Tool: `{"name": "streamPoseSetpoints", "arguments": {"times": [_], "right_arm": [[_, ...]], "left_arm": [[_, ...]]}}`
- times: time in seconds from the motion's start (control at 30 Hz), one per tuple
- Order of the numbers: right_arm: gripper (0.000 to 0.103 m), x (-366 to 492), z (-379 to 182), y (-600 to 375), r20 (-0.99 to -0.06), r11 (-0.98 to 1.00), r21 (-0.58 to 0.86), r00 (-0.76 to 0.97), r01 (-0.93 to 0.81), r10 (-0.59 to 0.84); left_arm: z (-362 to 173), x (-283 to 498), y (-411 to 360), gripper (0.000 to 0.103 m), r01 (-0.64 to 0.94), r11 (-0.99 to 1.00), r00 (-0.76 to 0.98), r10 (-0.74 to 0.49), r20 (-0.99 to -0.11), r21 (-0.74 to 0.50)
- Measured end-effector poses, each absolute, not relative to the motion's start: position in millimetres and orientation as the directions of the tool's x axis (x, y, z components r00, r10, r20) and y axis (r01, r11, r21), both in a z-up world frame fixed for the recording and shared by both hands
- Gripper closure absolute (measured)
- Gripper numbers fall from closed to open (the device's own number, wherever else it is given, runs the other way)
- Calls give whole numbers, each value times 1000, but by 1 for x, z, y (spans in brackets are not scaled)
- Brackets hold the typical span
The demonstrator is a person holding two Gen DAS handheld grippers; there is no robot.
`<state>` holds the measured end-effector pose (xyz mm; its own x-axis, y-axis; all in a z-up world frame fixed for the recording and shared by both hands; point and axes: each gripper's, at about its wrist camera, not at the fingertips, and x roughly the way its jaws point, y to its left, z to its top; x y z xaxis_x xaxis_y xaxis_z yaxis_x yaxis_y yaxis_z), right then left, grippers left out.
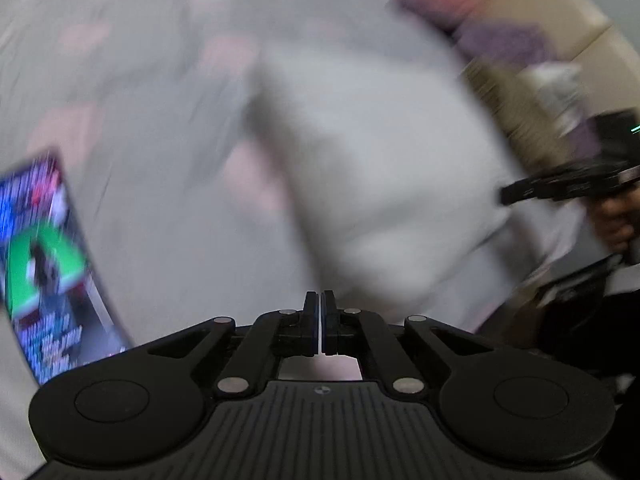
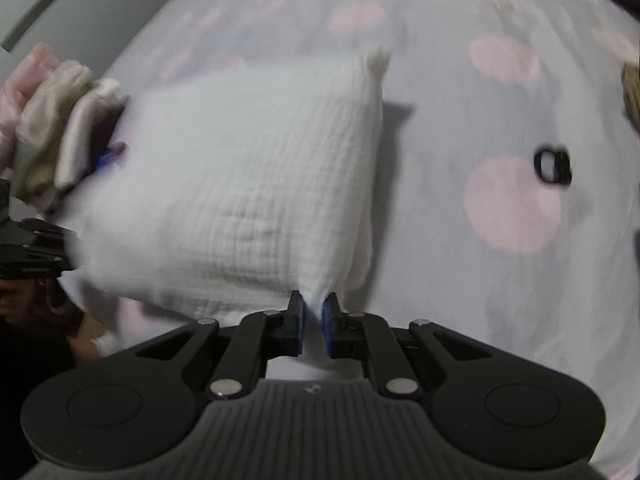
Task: Fold clothes
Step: 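Open both tools and release the folded white bundle onto the bed, then move both tools back over the folded bundle and reposition them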
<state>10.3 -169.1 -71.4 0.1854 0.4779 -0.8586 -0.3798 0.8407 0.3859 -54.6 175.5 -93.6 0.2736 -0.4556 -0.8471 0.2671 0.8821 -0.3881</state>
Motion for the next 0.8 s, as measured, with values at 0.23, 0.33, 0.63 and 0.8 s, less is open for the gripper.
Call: {"name": "streamPoseSetpoints", "arguments": {"times": [0.23, 0.33, 0.63, 0.8], "right_arm": [[42, 13, -33, -176, -862, 860, 291, 276, -419, 425], [42, 13, -9, -179, -834, 881, 200, 397, -429, 383], [64, 16, 0, -132, -687, 813, 95, 553, -575, 472], [65, 14, -16, -96, -662, 721, -80, 578, -688, 477]], "left_arm": [[-62, -50, 185, 103, 233, 934, 400, -346, -848, -272], [-25, -48, 187, 102, 210, 949, 549, -313, -775, -234], [-18, -11, 122, 76, 312, 908, 589, -416, -693, -279], [-36, -4, 83, 76, 421, 890, 567, -407, -716, -174]]}}
